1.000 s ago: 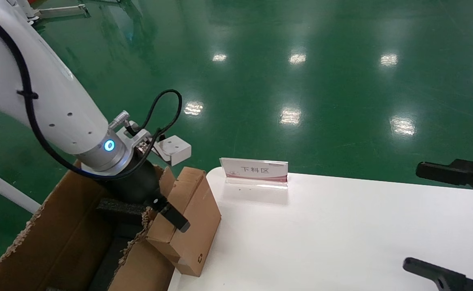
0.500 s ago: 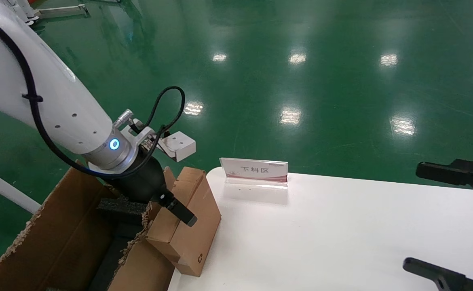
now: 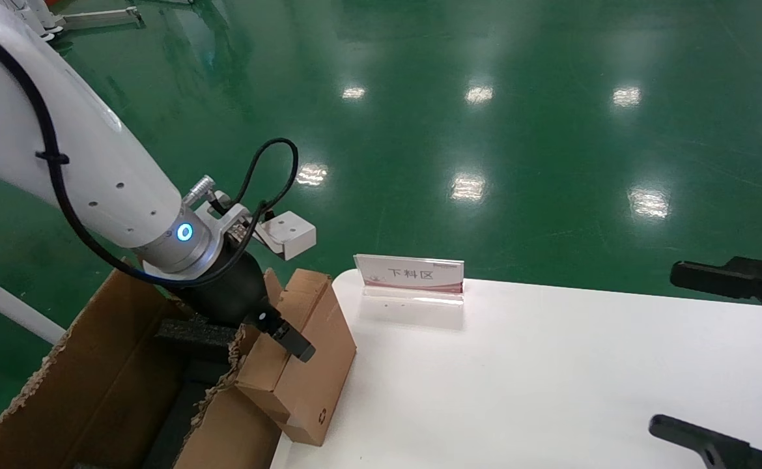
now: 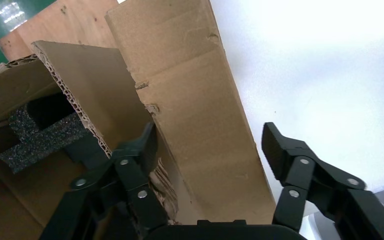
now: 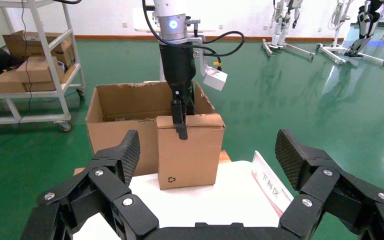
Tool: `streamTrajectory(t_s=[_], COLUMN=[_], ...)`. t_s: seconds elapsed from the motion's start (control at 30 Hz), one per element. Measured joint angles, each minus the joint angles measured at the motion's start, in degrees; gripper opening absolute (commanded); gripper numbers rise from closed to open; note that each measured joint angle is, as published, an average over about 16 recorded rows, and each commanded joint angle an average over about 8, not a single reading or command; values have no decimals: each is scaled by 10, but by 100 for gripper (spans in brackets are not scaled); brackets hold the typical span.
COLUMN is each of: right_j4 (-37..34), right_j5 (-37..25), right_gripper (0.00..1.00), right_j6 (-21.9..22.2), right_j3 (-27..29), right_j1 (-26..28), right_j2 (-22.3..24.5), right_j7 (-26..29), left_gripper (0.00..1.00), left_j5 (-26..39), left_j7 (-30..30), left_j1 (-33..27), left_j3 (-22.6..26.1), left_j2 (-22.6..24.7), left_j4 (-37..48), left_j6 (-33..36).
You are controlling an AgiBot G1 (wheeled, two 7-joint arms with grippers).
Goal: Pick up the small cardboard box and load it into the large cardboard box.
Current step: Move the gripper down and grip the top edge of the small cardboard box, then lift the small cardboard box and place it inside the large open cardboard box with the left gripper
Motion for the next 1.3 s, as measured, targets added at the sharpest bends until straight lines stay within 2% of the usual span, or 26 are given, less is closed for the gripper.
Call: streamTrajectory(t_s=[0.23, 0.27, 0.77, 1.03, 1.3], right_j4=[0, 0, 0, 0, 0], right_j5=[0, 0, 0, 0, 0], right_gripper=[92, 100, 100, 100, 100], right_j6=[0, 0, 0, 0, 0], right_j3=[0, 0, 0, 0, 0], right_j1=[0, 0, 0, 0, 0], right_j2=[0, 0, 0, 0, 0], right_j7=[0, 0, 0, 0, 0], left_gripper=[0, 0, 0, 0, 0], left_j5=[0, 0, 7, 31, 62], left_j7=[0, 0, 5, 20, 44], left_j1=[0, 0, -8, -37, -97], left_j3=[0, 0, -13, -54, -114], left_j2=[0, 0, 0, 1, 3], left_j4=[0, 0, 0, -3, -8], left_j6=[0, 1, 2, 15, 44])
